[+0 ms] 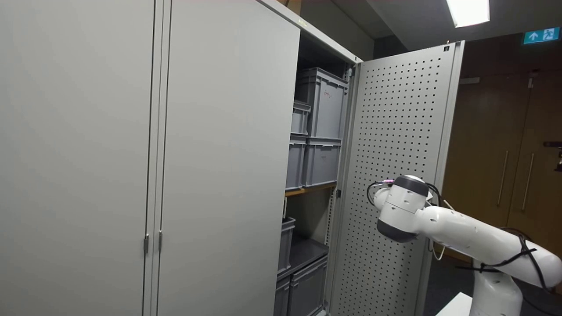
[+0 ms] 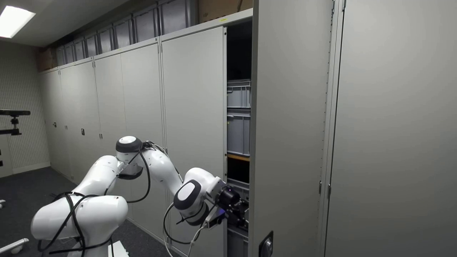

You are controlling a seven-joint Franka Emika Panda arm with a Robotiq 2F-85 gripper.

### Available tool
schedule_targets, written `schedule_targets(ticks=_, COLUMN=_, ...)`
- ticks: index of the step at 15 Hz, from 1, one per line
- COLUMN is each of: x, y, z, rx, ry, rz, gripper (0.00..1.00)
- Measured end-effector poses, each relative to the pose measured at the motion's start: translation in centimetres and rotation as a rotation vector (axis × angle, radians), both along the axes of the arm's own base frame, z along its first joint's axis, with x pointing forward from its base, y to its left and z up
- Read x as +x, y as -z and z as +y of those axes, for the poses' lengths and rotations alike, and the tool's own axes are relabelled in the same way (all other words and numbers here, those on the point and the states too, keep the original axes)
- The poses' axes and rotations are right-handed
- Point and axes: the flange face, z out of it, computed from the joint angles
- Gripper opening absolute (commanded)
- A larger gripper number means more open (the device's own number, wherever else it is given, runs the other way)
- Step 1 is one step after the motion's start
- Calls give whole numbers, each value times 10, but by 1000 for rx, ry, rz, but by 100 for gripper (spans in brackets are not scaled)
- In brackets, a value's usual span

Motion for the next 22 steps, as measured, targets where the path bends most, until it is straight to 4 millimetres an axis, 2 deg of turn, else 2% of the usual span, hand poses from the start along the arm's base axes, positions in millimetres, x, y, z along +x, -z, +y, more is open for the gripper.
schedule_targets(ticks=22, x=-14, y=9, z=-45, rx=7, ry=82, rz=42, gripper=100)
